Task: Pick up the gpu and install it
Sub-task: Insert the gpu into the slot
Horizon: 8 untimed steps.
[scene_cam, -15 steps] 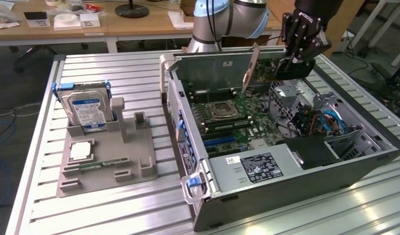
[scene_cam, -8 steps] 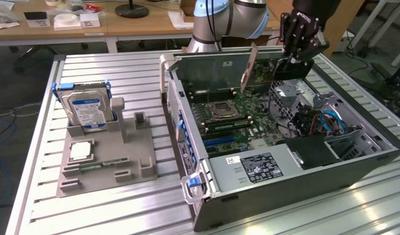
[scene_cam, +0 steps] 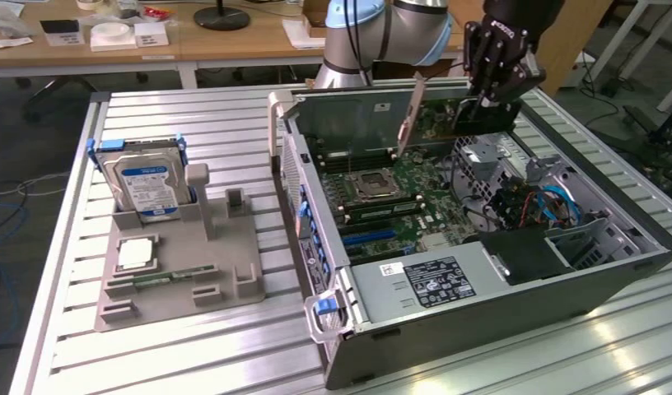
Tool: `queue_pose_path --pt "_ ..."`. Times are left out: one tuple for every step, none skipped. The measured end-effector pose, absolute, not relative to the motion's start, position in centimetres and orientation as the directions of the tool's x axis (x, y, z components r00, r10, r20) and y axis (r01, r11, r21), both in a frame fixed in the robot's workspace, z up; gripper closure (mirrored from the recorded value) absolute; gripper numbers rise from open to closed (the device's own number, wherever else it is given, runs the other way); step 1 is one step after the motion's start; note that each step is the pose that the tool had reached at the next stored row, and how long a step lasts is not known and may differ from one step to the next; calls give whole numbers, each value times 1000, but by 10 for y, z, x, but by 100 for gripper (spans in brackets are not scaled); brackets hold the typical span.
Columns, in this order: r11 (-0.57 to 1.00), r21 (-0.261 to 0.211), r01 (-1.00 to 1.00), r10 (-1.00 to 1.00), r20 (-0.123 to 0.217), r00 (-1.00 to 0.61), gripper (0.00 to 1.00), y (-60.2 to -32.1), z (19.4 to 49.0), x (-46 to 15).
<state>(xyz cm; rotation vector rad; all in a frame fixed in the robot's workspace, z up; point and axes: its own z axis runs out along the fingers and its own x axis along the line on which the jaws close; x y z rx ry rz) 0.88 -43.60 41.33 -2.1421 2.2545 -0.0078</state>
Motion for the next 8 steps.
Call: queue_pose_path --pt "51 -25 -998 -999 -18 -50 74 -436 413 8" --pt "50 -25 -998 -999 -17 -50 74 -436 413 7" --pt "50 -26 -998 -999 -17 -50 74 -436 413 5" --pt "50 -26 -998 -999 -16 -49 74 -436 413 4" --pt "49 -26 -998 -999 -15 -49 74 -436 413 3" --pt "49 -26 -998 -999 -15 -49 74 -436 413 2" --pt "49 -26 -998 -999 -14 -48 74 -436 413 0" --pt "48 -26 -999 -999 -14 -48 74 -436 413 -2"
